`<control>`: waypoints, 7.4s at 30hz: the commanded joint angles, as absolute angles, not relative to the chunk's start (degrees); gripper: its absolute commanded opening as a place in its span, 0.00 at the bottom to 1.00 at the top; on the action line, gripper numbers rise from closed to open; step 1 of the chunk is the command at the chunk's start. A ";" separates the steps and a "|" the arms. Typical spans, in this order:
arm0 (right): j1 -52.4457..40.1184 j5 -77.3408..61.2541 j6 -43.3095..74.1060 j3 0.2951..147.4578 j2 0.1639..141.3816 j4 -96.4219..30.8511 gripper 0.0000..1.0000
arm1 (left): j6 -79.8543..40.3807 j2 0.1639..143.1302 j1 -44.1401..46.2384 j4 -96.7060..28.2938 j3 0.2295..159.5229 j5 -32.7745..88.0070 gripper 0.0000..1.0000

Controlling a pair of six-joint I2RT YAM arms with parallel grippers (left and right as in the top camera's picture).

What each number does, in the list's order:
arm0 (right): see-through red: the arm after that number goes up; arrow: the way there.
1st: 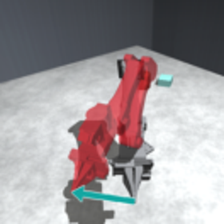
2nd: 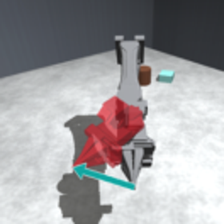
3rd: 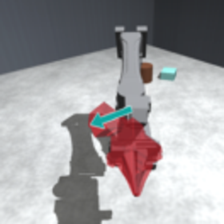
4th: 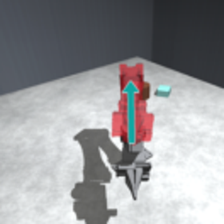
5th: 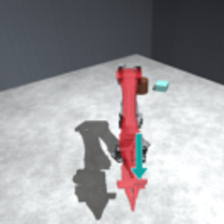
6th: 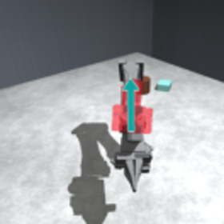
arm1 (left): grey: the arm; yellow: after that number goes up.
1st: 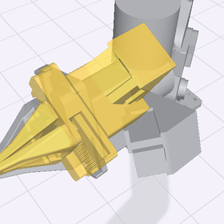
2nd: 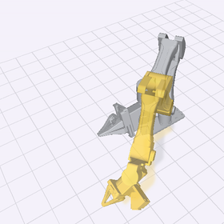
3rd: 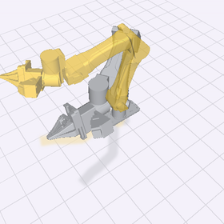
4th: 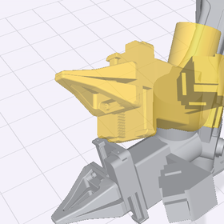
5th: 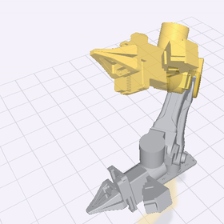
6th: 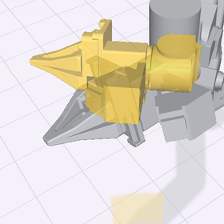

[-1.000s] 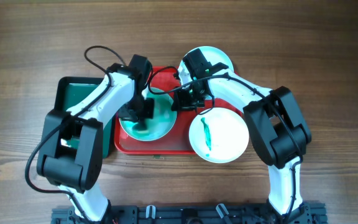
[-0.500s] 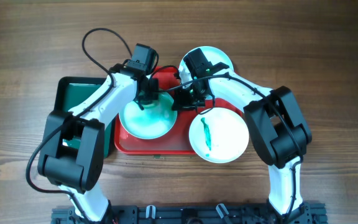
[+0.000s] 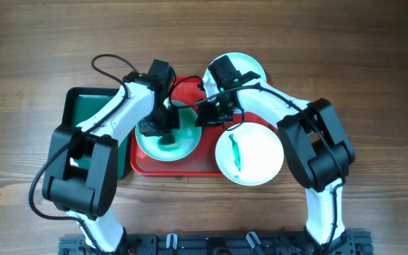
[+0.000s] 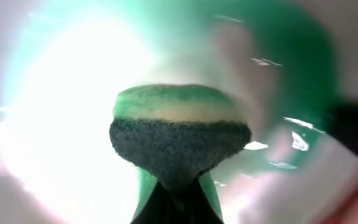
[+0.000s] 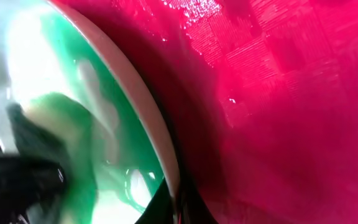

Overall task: Clean dirty plates on tray and stack at the side
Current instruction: 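Scrub the plate surface with the sponge while the right gripper holds the rim, then lift the cleaned plate with the right gripper and carry it rightward, then set the plate on the table right of the red tray and release, then grasp the lower-right plate rim with the right gripper and drag it left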

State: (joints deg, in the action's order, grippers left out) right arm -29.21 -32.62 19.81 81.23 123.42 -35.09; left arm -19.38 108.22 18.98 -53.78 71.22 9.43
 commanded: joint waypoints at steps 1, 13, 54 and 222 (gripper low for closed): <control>-29.17 -31.38 19.70 80.12 124.31 -35.33 0.04 | -16.93 109.21 19.66 -50.54 71.33 19.25 0.04; -29.17 -30.20 20.75 80.12 124.31 -35.46 0.04 | -26.41 109.19 14.74 -39.97 73.12 -8.43 0.04; -55.48 64.97 25.45 81.01 100.60 -48.34 0.04 | -25.78 109.32 8.56 -62.39 95.48 0.43 0.04; -35.38 -7.73 17.87 78.19 113.14 -37.91 0.27 | -26.02 109.32 9.91 -60.47 95.46 0.64 0.04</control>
